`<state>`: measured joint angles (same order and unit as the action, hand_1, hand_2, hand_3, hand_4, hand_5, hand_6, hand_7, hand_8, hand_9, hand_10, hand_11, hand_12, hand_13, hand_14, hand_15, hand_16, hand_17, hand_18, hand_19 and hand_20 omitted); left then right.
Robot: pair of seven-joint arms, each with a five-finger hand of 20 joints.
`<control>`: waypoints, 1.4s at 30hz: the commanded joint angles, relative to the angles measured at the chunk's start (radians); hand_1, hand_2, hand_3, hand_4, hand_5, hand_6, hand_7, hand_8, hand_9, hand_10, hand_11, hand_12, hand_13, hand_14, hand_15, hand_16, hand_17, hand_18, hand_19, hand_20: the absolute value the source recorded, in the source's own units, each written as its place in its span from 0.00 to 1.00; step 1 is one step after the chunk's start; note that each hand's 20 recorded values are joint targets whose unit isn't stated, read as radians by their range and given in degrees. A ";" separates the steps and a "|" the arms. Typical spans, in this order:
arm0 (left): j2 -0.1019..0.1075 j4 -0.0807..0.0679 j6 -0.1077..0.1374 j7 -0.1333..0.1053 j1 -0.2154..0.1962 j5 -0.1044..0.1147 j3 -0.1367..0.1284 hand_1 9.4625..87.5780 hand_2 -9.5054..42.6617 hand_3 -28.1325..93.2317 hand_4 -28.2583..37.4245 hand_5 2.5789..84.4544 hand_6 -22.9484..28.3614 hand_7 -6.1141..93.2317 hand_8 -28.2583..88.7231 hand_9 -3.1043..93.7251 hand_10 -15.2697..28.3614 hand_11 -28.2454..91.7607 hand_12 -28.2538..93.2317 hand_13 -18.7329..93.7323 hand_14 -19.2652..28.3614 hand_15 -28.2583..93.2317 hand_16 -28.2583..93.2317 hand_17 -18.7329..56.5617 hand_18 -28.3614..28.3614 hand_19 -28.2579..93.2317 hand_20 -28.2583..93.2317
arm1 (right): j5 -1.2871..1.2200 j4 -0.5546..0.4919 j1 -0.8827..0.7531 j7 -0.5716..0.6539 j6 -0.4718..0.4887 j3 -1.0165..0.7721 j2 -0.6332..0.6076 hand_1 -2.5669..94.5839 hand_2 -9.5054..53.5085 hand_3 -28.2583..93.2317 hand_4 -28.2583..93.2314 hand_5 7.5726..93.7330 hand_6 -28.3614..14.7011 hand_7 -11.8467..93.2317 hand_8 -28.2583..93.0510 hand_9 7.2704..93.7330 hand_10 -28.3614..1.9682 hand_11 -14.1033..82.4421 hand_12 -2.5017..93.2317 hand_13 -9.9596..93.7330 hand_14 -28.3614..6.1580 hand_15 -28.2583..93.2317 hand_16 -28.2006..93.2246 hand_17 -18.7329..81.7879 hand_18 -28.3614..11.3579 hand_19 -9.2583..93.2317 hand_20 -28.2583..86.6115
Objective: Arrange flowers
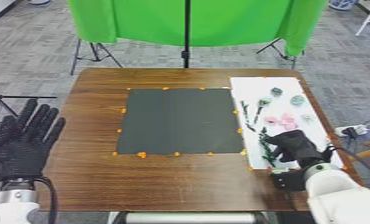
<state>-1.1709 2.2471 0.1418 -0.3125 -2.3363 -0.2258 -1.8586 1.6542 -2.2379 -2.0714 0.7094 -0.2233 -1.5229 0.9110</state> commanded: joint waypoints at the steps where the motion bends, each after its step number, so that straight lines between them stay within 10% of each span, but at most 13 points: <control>1: -0.016 -0.002 0.017 0.004 -0.024 -0.014 0.008 0.21 0.58 0.84 0.00 0.52 0.58 0.13 0.18 0.44 0.65 0.33 0.30 0.43 0.62 0.38 0.19 0.23 0.72 0.43 0.35 | 0.902 0.058 0.021 0.060 0.107 0.075 0.011 0.46 0.00 0.65 0.00 0.69 0.55 0.28 0.14 0.61 0.33 0.71 0.41 0.64 0.32 0.92 0.57 0.45 0.10 0.88 0.59; 7: -0.020 -0.005 0.002 0.011 -0.031 -0.014 0.009 0.21 0.58 0.84 0.00 0.53 0.59 0.14 0.18 0.45 0.65 0.35 0.31 0.44 0.64 0.39 0.19 0.22 0.72 0.44 0.35 | 0.933 0.092 0.076 0.104 0.022 0.148 0.003 0.58 0.00 0.41 0.03 0.71 0.57 0.42 0.14 0.63 0.33 0.73 0.44 0.66 0.32 0.93 0.57 0.47 0.07 0.90 0.59; 14: -0.020 -0.009 -0.005 0.020 -0.036 -0.014 0.008 0.21 0.58 0.84 0.00 0.54 0.59 0.15 0.18 0.46 0.66 0.35 0.32 0.44 0.64 0.40 0.19 0.22 0.73 0.45 0.36 | 0.947 0.102 0.061 0.124 -0.216 0.143 0.011 0.54 0.00 0.52 0.00 0.68 0.57 0.52 0.13 0.63 0.34 0.75 0.43 0.67 0.34 0.93 0.55 0.48 0.07 0.91 0.58; 22: -0.012 -0.019 0.005 0.030 -0.017 0.003 0.022 0.22 0.58 0.84 0.00 0.54 0.59 0.15 0.18 0.46 0.66 0.35 0.32 0.45 0.65 0.40 0.19 0.21 0.74 0.45 0.36 | 1.011 0.104 0.032 0.147 0.026 0.123 -0.026 0.57 0.00 0.49 0.00 0.67 0.55 0.46 0.12 0.63 0.32 0.69 0.39 0.67 0.33 0.91 0.54 0.48 0.06 0.91 0.57; 42: -0.005 -0.024 0.034 0.019 -0.001 0.017 0.027 0.22 0.58 0.84 0.00 0.54 0.59 0.15 0.18 0.46 0.66 0.35 0.32 0.45 0.65 0.40 0.20 0.21 0.74 0.46 0.36 | 0.860 0.188 0.144 0.094 0.167 0.247 -0.112 0.60 0.00 0.47 0.00 0.69 0.54 0.35 0.14 0.62 0.32 0.67 0.39 0.65 0.31 0.90 0.55 0.46 0.06 0.89 0.58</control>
<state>-1.1808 2.2369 0.1620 -0.2999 -2.3488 -0.2164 -1.8467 2.5141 -2.0956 -1.9944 0.8193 -0.1284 -1.3416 0.8232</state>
